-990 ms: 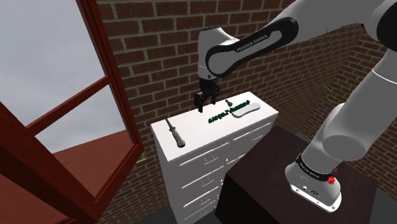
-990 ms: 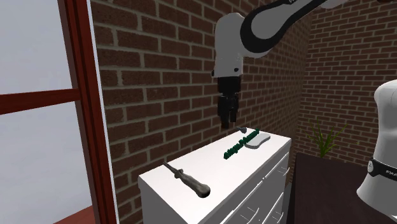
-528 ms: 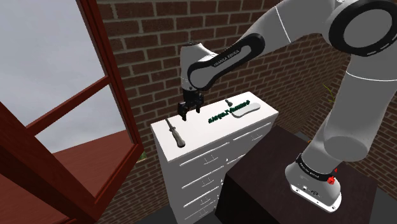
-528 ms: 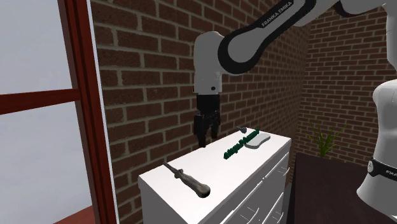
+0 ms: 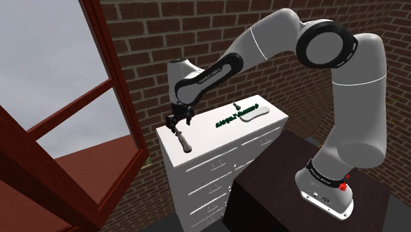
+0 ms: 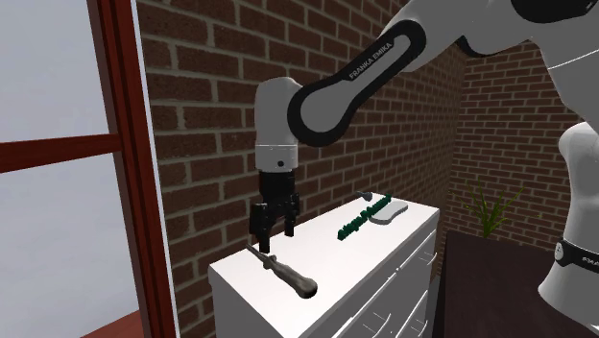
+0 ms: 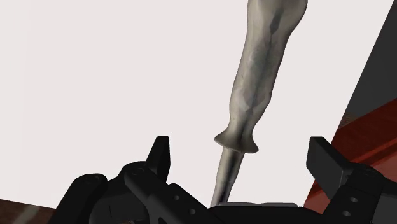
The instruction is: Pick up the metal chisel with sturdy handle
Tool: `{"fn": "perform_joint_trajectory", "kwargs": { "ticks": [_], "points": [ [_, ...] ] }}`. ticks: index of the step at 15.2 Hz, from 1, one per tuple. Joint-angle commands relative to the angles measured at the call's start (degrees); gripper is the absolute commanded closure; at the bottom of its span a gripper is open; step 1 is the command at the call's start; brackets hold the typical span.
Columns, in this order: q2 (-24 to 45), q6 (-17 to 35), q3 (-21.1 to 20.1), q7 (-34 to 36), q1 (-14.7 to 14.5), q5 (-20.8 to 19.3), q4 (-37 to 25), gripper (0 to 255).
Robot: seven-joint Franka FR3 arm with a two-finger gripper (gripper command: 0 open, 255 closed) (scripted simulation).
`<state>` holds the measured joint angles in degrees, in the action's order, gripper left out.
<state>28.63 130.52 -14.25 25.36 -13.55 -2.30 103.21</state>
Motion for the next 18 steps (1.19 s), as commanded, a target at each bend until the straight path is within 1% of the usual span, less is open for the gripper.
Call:
{"fn": "perform_joint_trajectory", "kwargs": {
  "ticks": [1,7,9,10,18],
  "points": [
    [2.35,0.32,0.19,0.63,-0.67,-0.42,-2.17,0],
    [5.32,3.61,0.68,0.78,-1.05,-1.06,-1.82,0],
    [5.61,3.91,0.73,0.79,-1.09,-1.12,-1.81,0],
    [5.54,3.92,0.72,0.79,-1.08,-1.11,-1.72,255],
    [5.56,3.89,0.73,0.77,-1.06,-1.11,-1.78,255]
  ]
}}
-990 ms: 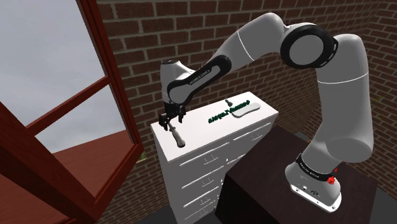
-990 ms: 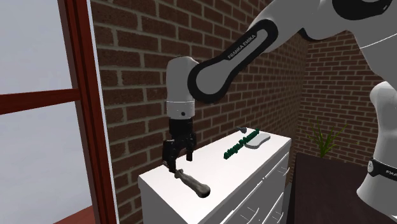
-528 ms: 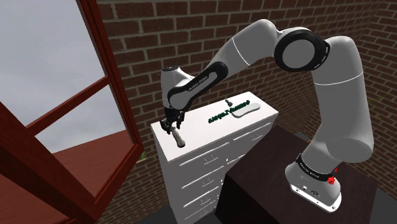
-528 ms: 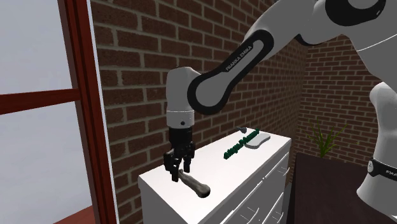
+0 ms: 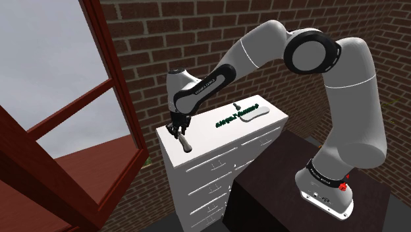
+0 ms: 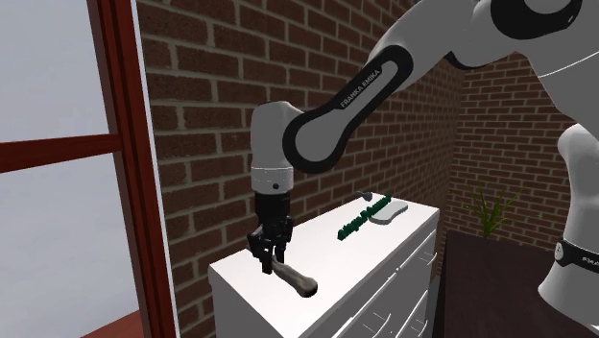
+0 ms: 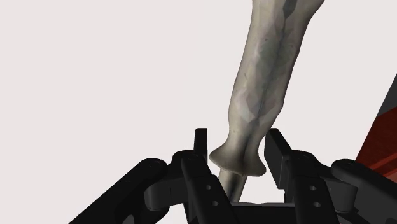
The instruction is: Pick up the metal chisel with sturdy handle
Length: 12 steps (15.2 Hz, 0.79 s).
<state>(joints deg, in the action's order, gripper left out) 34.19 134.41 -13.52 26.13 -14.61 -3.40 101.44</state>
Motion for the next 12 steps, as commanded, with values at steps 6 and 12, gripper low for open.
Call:
{"fn": "perform_joint_trajectory", "kwargs": {
  "ticks": [6,12],
  "points": [
    [-2.46,-2.68,-0.41,-0.09,0.29,0.52,-0.26,255],
    [-5.23,-6.1,-0.85,-0.23,0.62,1.14,-0.96,255]
  ]
}}
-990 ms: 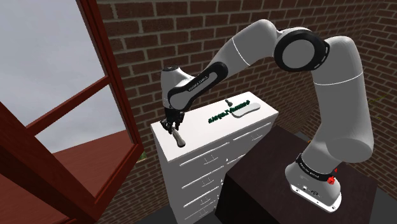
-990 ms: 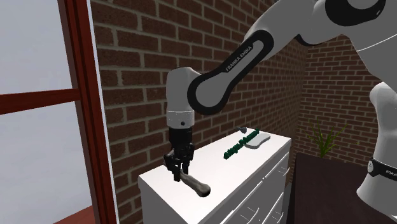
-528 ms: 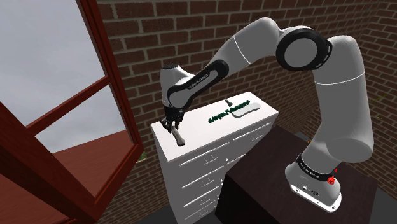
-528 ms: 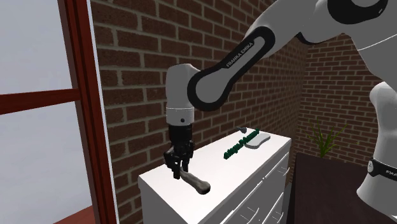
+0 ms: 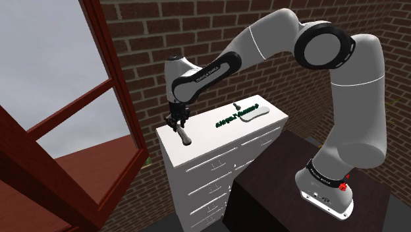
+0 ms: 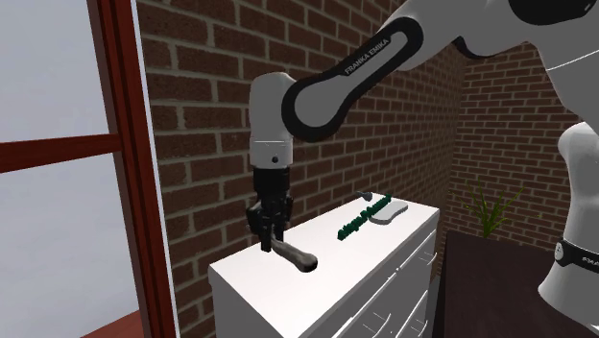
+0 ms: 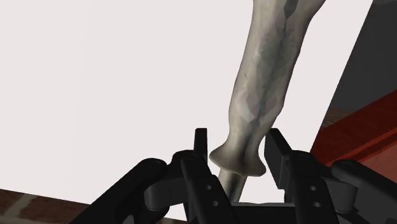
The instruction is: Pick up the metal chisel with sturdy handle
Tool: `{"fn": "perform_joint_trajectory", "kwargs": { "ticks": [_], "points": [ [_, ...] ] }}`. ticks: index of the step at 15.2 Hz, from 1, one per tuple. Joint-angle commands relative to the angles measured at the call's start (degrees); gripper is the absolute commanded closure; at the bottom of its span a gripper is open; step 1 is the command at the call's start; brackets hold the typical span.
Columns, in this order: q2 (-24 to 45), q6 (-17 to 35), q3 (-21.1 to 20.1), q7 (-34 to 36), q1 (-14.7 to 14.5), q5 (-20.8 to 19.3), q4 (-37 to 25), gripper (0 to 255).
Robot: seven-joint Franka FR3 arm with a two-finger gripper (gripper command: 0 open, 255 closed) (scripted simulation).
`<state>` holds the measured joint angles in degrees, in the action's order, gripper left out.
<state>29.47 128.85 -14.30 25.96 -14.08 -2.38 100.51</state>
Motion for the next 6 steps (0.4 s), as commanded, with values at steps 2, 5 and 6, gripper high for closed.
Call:
{"fn": "perform_joint_trajectory", "kwargs": {
  "ticks": [2,5,6],
  "points": [
    [-1.36,-1.73,-0.2,-0.11,0.2,0.32,-0.37,255],
    [-2.25,-3.01,-0.33,-0.15,0.29,0.53,-0.78,255],
    [-2.24,-3.01,-0.32,-0.15,0.29,0.52,-0.79,255]
  ]
}}
